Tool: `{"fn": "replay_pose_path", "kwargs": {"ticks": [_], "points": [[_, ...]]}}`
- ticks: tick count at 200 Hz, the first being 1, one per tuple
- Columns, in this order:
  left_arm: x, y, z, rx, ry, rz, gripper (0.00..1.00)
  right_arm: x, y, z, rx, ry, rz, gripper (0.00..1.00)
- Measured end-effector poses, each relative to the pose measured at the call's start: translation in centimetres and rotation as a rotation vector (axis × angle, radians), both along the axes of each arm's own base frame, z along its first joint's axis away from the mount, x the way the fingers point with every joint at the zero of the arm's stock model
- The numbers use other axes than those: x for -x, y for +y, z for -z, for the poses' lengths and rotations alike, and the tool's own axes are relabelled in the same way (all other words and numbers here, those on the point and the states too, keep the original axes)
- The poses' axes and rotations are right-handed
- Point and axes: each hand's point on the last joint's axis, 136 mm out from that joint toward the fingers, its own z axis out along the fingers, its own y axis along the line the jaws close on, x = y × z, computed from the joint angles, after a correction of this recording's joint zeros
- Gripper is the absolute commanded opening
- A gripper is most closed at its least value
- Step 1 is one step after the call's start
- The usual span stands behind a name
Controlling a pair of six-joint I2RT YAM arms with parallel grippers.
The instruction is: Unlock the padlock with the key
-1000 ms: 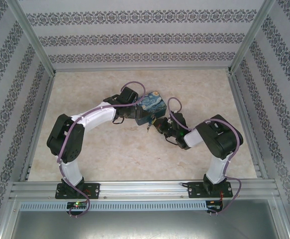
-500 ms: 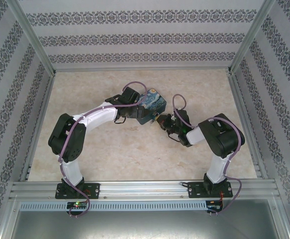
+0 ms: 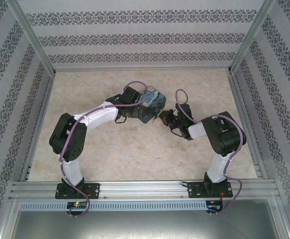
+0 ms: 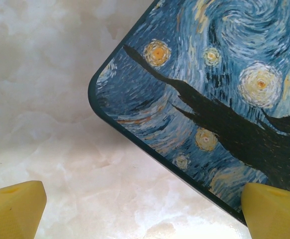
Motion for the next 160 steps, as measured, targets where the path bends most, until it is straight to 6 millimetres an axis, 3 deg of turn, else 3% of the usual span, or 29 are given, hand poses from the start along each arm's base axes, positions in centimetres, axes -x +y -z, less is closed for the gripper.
{"fn": "replay_pose_path", "kwargs": {"ticks": [36,104,135,160], "points": [[-0.1,0.0,0.0,-0.006,0.003,0.006,1.0,-0.9,-0.1,0.0,0.065,0.005,-0.024,0.0],[0.0,-0.2,0.0,-0.016,0.015,0.014,1.0,-3.0,-3.0,-0.4,0.105,0.014,0.039,0.0],[0.1,-0.2,-0.1,-0.019,0.02,0.014,1.0,-3.1,-4.2,-1.5,0.101,0.002,0.064,0.0],[0.2,-0.1,-0.2,-0.023,0.029,0.015,1.0,-1.9,-4.9,-2.7,0.093,-0.02,0.074,0.0]]}}
